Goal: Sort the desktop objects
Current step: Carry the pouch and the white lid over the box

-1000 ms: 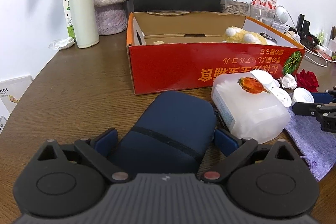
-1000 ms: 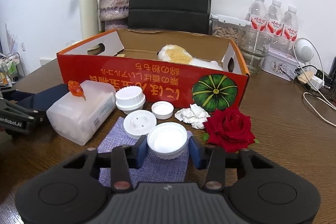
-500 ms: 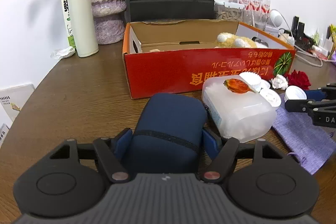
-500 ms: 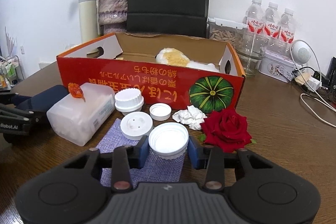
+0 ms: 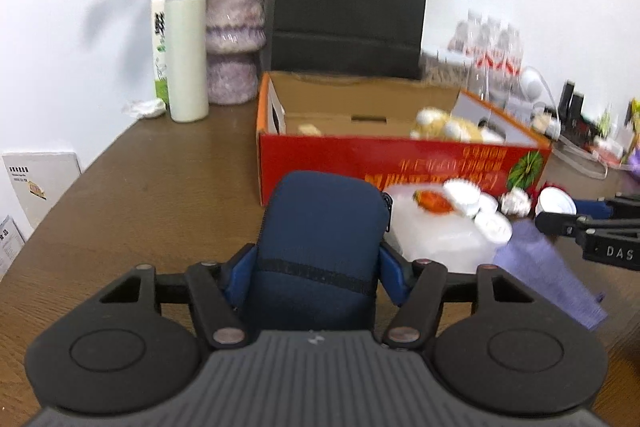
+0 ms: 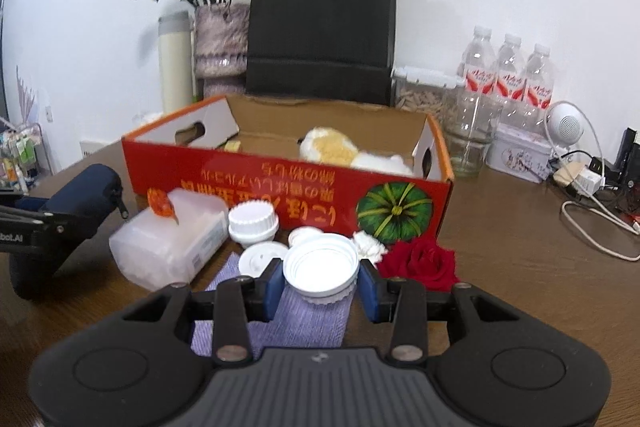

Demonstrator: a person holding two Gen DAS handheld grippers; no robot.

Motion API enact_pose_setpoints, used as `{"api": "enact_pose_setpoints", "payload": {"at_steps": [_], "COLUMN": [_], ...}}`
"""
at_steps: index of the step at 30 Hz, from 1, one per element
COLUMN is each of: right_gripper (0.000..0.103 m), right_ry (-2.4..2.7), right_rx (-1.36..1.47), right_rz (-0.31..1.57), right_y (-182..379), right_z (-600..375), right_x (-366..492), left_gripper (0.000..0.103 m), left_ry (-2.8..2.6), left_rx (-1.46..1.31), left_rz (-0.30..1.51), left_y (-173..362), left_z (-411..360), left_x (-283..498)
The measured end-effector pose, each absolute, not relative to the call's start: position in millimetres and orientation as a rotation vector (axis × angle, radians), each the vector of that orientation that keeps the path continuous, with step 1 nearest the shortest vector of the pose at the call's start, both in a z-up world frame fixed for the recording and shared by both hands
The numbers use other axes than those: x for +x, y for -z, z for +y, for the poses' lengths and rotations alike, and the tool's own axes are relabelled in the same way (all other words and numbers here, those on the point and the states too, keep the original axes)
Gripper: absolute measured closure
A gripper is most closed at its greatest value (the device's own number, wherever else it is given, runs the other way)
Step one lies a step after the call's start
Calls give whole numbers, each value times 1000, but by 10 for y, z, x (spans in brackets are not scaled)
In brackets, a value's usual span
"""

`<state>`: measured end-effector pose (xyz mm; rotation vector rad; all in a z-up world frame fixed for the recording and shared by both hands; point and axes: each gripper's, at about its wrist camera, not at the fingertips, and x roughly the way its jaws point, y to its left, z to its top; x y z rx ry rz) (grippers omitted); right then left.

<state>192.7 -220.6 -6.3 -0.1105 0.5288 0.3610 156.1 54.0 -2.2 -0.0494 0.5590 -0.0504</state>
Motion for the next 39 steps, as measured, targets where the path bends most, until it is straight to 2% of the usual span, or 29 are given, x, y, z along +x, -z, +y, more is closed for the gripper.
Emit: {"api": "enact_pose_setpoints", "payload": {"at_steps": [18,39], "right_gripper": [65,65], "right_ry": [-365,-350], "right_rx": [-43,-4], "right_rz": [348,353], "right_y": [-522,-541], "right_z": [-2210,-2029], "right_x": [1953,2990], "left_gripper": [39,39], "left_ry": [89,86], "left_rx": [-103,-177], "left_rz": [355,345], "left_y": [-750,-754], "left_z": [284,61], "left_x": [1705,2742]}}
